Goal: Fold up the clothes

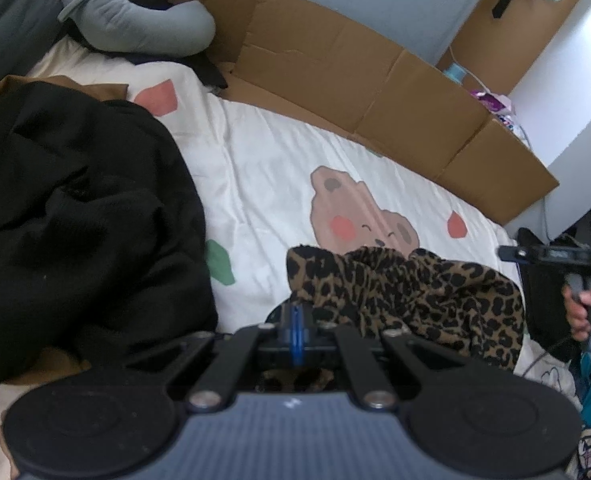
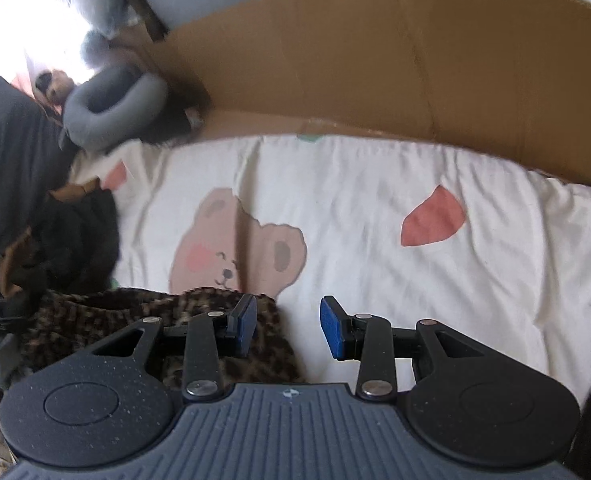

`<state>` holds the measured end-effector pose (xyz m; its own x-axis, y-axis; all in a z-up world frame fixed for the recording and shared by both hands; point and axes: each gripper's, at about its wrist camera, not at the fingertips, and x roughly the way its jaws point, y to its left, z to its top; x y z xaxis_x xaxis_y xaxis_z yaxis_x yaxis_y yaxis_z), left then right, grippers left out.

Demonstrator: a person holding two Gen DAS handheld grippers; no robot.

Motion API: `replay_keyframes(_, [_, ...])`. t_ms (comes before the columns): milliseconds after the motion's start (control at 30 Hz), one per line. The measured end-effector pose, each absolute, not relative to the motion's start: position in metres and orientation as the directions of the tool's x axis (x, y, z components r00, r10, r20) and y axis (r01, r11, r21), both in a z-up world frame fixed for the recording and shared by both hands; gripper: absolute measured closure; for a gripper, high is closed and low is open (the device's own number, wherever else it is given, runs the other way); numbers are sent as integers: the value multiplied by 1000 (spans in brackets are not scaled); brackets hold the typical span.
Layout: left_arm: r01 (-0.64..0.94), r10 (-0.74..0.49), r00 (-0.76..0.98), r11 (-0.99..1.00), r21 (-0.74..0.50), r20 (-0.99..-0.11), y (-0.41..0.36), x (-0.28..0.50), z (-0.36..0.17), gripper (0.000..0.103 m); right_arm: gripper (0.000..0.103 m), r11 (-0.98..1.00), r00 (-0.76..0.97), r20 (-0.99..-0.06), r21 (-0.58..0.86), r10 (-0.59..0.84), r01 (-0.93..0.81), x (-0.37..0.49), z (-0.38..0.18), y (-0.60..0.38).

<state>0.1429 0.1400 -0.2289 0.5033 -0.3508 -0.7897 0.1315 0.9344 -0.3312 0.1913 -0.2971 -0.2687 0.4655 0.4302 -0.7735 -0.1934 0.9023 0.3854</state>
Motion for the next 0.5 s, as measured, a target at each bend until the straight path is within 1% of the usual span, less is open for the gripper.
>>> replay_keyframes(100, [128, -349, 501, 935, -331, -792, 141, 143, -229, 103, 62, 899, 424, -793, 387, 439, -206, 204, -283, -287])
replay_keyframes(133, [128, -348, 500, 935, -329, -793, 141, 143, -230, 103, 57, 896, 416, -794, 389, 444, -214, 206, -286, -284])
replay_keyframes(300, [129, -343, 495, 938, -323, -798, 139, 143, -231, 103, 48, 882, 364, -805, 397, 468, -255, 210, -300, -262])
replay_keyframes(500, [127, -339, 494, 939, -320, -801, 139, 143, -232, 103, 48, 884, 288, -855, 336, 431, -325, 208, -324, -237])
